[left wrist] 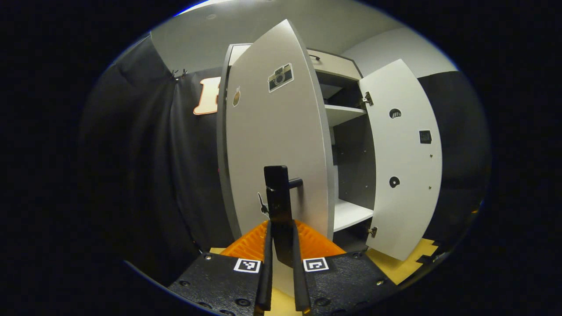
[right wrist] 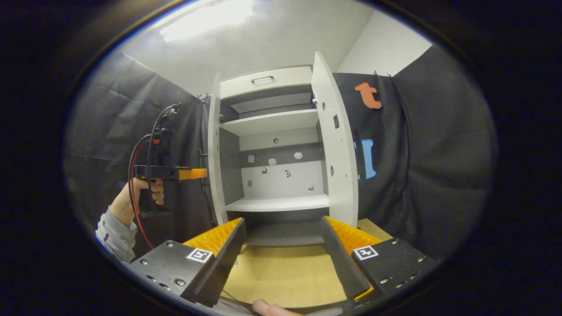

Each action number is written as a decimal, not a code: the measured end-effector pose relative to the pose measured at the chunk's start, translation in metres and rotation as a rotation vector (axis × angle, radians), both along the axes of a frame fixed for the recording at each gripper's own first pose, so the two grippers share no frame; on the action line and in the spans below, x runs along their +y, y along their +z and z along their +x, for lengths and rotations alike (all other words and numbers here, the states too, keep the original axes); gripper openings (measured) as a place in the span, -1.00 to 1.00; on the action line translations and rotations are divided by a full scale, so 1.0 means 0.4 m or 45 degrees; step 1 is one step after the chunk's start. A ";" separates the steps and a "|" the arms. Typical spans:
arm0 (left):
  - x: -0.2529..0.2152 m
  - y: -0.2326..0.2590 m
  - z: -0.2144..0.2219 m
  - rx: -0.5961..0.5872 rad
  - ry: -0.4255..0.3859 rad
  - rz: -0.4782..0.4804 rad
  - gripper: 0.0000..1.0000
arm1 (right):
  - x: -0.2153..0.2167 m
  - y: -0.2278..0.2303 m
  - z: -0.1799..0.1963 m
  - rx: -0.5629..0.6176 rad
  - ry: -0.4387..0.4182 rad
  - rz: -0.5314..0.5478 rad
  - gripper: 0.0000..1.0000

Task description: Open the right door of the double-door shoe cabinet with the right hand, and open the left door with the left hand.

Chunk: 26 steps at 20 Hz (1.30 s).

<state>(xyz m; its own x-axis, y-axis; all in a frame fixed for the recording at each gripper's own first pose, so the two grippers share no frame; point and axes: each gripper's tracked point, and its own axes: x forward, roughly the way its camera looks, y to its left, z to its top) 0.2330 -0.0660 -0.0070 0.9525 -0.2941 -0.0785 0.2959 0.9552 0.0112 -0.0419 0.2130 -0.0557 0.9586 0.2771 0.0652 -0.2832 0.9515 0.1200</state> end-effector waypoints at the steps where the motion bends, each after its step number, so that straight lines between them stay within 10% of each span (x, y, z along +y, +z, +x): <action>1: 0.010 -0.002 -0.004 0.000 0.007 0.010 -0.58 | 0.002 -0.003 0.006 0.005 -0.006 -0.009 1.00; 19: 0.261 -0.025 0.004 -0.002 0.323 -0.020 -0.81 | 0.081 -0.050 0.034 0.040 0.023 -0.031 1.00; 26: 0.257 -0.024 -0.005 -0.008 0.244 -0.091 -0.94 | 0.087 -0.068 0.042 0.071 0.032 -0.025 1.00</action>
